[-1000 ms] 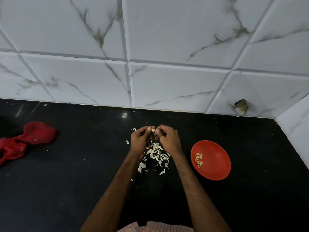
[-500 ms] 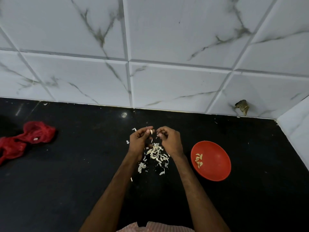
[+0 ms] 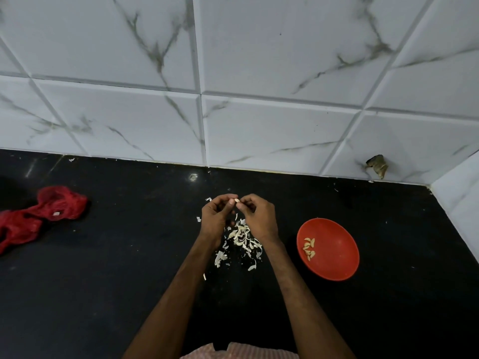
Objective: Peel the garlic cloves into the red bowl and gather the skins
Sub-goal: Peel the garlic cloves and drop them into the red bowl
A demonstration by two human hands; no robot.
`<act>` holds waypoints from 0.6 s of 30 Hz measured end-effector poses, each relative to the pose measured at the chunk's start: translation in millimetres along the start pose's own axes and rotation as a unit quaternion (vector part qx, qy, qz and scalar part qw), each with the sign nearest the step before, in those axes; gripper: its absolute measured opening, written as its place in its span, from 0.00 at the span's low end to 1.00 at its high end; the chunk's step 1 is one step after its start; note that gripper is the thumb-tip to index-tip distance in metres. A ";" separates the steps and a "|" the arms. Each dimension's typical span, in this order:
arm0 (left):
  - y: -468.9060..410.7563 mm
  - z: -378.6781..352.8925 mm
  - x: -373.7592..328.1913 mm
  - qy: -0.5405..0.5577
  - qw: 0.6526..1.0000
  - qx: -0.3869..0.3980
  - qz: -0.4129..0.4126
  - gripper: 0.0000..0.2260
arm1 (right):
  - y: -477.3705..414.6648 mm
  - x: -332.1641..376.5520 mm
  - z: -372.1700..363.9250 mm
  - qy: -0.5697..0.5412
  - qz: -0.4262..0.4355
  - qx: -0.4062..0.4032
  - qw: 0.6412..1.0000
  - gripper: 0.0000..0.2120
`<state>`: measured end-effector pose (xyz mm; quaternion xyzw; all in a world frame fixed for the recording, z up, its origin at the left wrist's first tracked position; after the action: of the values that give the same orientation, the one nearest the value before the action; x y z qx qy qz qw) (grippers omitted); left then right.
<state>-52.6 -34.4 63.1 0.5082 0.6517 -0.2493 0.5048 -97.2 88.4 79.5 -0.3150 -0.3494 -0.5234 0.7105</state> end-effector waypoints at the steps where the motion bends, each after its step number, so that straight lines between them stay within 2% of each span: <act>1: 0.0 -0.5 -0.5 -0.004 1.000 0.004 -0.002 0.06 | 0.7 -0.5 -0.1 -0.010 -0.003 -0.007 1.000 0.03; 6: -0.8 -2.5 -3.7 -0.023 1.000 0.009 -0.017 0.06 | 2.3 -2.2 4.9 -0.026 0.021 -0.032 0.999 0.02; 14: -1.9 -1.9 -5.1 -0.048 0.999 0.020 -0.017 0.04 | -1.0 -9.3 6.9 0.074 0.110 -0.029 0.991 0.04; 18: -2.9 0.9 -6.6 -0.023 1.000 0.011 0.001 0.05 | -0.3 -2.6 9.0 -0.005 0.095 -0.005 0.995 0.03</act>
<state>-55.1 -38.9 68.2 0.5087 0.6367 -0.2675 0.5141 -99.5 97.0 82.3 -0.3530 -0.3185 -0.4535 0.7539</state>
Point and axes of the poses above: each hand's wrist, its own y-axis away from the middle knuckle, its own z-axis out of the back of the hand, x = y × z, the point moved 1 cm from there along -y, towards the middle knuckle, and after that the axes turned 4 degrees about y, right-handed, at the moved point
